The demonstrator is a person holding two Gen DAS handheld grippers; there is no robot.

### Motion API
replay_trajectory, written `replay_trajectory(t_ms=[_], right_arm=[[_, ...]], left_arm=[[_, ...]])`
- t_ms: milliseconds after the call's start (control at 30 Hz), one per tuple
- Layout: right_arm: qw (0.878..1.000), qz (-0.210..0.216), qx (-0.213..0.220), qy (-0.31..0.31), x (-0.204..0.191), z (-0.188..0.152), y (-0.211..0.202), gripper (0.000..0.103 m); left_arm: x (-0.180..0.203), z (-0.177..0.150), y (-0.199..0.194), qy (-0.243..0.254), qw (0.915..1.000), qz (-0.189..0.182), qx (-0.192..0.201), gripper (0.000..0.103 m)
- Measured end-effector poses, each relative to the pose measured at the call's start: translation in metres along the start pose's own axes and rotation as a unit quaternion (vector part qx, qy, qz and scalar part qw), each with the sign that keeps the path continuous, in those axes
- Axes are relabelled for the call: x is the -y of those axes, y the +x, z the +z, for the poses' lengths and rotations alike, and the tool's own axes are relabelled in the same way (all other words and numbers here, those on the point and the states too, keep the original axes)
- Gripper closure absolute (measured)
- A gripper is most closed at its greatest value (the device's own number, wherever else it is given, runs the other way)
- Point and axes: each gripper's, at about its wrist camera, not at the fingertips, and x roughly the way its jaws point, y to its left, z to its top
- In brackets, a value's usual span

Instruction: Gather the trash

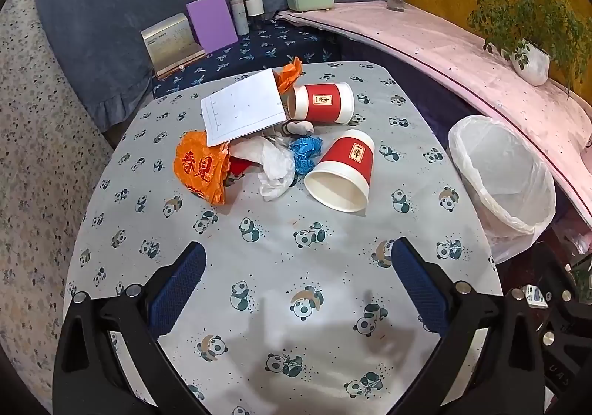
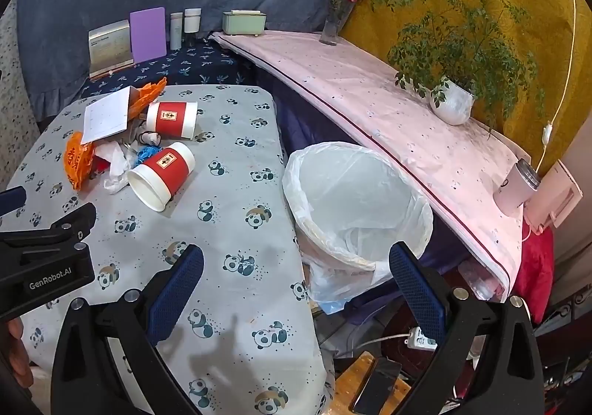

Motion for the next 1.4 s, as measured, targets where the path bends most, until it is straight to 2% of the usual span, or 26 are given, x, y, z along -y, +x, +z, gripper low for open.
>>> replay_trajectory(t_ms=[500,1400], right_arm=[[1.0,-0.002,0.002,-0.002,-0.002,0.0,0.0,0.007],[1.0,-0.006,0.006,-0.001,-0.002,0.003,0.001,0.007]], left_arm=[[-0.004,0.0,-0.005,0.002,0.9998,-0.004,0.017,0.007],[-0.006,-0.001,-0.004,0.002,0.9999,-0.012,0.01,0.007]])
